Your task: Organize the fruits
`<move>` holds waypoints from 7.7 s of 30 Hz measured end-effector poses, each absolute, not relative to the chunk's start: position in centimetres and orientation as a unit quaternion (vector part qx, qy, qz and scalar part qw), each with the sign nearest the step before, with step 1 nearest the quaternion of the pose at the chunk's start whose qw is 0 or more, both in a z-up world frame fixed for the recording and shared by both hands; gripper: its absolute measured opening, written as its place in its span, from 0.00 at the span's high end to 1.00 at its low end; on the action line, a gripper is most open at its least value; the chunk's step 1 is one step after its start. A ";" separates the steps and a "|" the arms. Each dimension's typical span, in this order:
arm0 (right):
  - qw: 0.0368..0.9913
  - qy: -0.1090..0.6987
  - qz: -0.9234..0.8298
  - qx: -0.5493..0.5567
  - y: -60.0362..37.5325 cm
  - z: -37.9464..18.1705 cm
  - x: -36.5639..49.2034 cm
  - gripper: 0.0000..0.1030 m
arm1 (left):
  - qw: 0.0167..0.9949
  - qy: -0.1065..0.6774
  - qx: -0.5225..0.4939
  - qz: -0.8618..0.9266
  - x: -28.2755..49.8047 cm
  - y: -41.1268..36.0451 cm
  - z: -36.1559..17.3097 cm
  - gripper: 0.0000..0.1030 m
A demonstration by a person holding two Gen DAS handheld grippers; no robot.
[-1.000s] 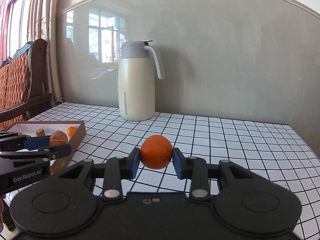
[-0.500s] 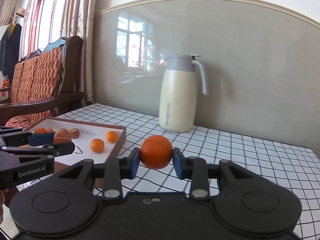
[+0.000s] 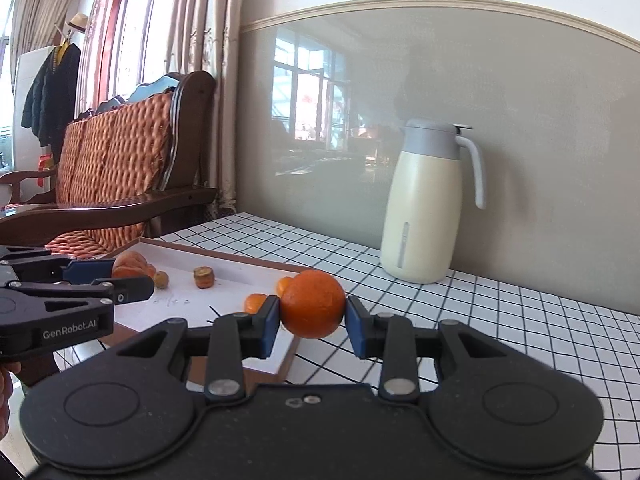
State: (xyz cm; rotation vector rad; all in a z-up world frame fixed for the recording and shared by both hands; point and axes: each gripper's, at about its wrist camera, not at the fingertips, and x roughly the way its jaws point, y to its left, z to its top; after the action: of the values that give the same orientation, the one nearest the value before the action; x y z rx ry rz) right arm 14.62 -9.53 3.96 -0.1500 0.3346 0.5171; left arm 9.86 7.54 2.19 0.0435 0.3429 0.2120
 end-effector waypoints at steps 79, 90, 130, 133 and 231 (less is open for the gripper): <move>0.930 0.220 0.279 -0.089 3.4 0.7 28.4 0.74 | 0.954 0.220 -0.024 0.205 22.3 25.3 0.2 0.67; 0.932 0.225 0.267 -0.096 3.0 0.7 29.5 0.30 | 0.950 0.232 -0.037 0.206 23.5 25.8 0.1 0.62; 0.945 0.182 0.264 -0.070 -1.1 5.1 21.6 0.06 | 0.960 0.161 -0.027 0.228 14.1 20.2 2.7 0.00; 0.946 0.174 0.266 -0.068 -1.9 5.8 20.0 0.06 | 0.962 0.153 -0.023 0.227 12.2 19.5 3.5 0.00; 0.961 0.145 0.220 -0.088 -11.2 4.1 3.5 0.06 | 0.977 0.117 -0.019 0.178 -6.0 11.1 1.9 0.00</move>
State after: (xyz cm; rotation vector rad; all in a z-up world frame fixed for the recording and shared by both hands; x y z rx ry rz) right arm 3.49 -11.24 4.06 -0.1778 0.2930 0.4460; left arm -6.00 11.10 1.92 -0.0377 0.2363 0.3586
